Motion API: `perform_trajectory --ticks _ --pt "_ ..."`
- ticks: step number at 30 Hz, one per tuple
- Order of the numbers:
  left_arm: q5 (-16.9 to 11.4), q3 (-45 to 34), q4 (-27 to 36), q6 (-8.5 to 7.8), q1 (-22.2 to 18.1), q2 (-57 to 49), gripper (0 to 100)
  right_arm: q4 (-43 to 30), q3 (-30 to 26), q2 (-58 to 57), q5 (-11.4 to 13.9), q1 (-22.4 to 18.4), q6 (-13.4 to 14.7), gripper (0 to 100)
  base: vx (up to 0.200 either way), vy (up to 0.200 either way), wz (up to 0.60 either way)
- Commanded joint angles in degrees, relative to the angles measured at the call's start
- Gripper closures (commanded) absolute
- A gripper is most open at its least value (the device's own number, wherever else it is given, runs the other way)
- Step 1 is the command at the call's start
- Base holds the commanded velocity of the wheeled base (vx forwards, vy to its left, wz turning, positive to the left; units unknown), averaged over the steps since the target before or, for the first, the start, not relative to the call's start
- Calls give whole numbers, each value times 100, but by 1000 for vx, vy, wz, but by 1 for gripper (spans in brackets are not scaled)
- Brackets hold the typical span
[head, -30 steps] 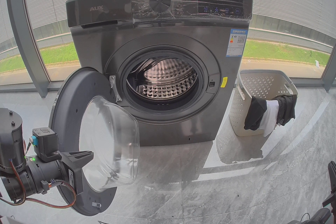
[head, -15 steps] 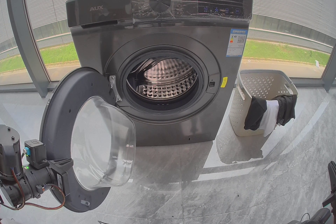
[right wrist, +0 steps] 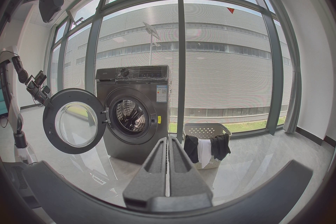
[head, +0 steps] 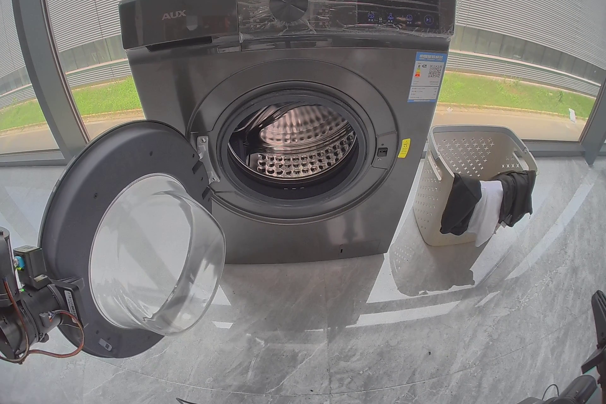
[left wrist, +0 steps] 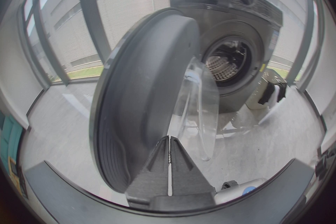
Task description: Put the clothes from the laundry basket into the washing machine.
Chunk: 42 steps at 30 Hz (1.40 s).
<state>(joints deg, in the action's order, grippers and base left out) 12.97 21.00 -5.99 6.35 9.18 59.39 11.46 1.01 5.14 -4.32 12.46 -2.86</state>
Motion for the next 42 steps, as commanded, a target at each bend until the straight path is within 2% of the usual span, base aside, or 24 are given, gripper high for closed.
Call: perform_trajectory --ticks 1,5,7,11,14,22,26,28,34,36,37,38,42 --pt "-58 -176 -17 -46 -821 -182 100 5 -101 13 1 2 -4 100 0 0 0" --pt "-102 -246 -78 -143 -944 -314 100 5 -101 13 1 2 -4 100 0 0 0" --pt "-295 -246 -316 -169 -892 -499 100 14 -101 13 1 2 -4 100 0 0 0" --pt "-770 -307 -843 -363 -865 -1096 100 14 -101 13 1 2 5 100 0 0 0" --pt "-1113 -474 -931 -371 -865 -1861 100 14 -101 13 1 2 -4 100 0 0 0" --pt "-1192 -1309 -869 -371 -848 -4006 100 5 -101 13 1 2 -12 100 0 0 0" --pt "-1359 -1872 -825 -354 -654 -5183 100 5 -101 13 1 2 -21 100 0 0 0" --pt "-1315 -2065 -720 -354 -584 -5500 100 5 -101 13 1 2 -30 100 0 0 0" --pt "-998 -2092 -412 -240 -619 -5482 100 -12 -101 13 1 2 -39 100 0 0 0" --pt "-779 -2092 133 -213 -645 -5509 100 -3 -101 13 1 2 -30 100 0 0 0" --pt "-770 -2092 150 -213 -654 -5526 100 -3 -101 13 1 2 -30 100 0 0 0" --pt "-691 -2021 432 -213 -760 -5605 100 -12 -101 13 1 2 -39 100 0 0 0" --pt "-664 -1986 484 -213 -900 -5939 100 -38 -101 13 1 2 -39 100 0 0 0"
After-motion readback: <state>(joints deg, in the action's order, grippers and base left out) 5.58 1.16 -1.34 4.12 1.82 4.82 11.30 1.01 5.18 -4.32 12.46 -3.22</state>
